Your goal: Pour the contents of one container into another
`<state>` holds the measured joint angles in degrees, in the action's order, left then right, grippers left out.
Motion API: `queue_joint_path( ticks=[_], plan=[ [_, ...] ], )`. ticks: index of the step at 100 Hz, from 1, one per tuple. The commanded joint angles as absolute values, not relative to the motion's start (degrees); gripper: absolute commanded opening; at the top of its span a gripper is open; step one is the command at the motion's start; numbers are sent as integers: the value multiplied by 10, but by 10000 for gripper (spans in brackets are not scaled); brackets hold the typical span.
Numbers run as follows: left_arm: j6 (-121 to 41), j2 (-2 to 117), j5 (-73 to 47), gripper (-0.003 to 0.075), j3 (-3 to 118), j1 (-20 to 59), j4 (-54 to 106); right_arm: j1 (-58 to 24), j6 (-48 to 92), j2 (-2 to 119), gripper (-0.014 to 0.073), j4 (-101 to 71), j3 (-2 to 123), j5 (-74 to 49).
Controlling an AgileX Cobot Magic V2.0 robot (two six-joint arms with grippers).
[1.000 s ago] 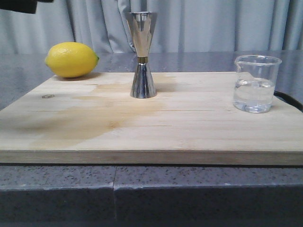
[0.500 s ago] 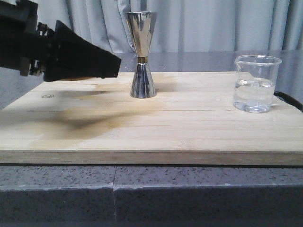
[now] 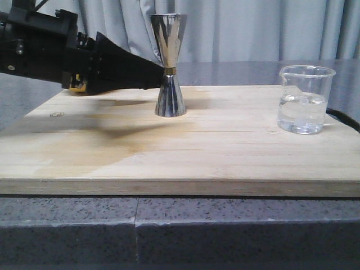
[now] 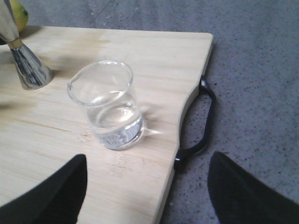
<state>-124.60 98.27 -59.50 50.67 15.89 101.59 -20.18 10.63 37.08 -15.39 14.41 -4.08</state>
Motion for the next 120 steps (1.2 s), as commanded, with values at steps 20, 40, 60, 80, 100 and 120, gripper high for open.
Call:
queue_joint_path(
  ticks=[20, 40, 60, 80, 100, 120],
  plan=[
    [-1246, 1009, -668, 606, 573, 189, 1060, -203, 113, 376, 470, -156, 158, 16],
    [-1246, 1042, -667, 599, 605, 217, 1060, -203, 113, 401, 470, -156, 158, 21],
    [-1246, 1048, -665, 525, 609, 218, 1060, -203, 113, 432, 469, -156, 158, 42],
    [-1246, 1048, -667, 372, 609, 218, 1060, -203, 113, 438, 468, -156, 158, 49],
    [-1246, 1048, -667, 191, 609, 215, 1060, -203, 113, 438, 468, -156, 158, 49],
    [-1246, 1048, -673, -4, 609, 215, 1060, -205, 113, 438, 468, -156, 158, 47]
  ],
)
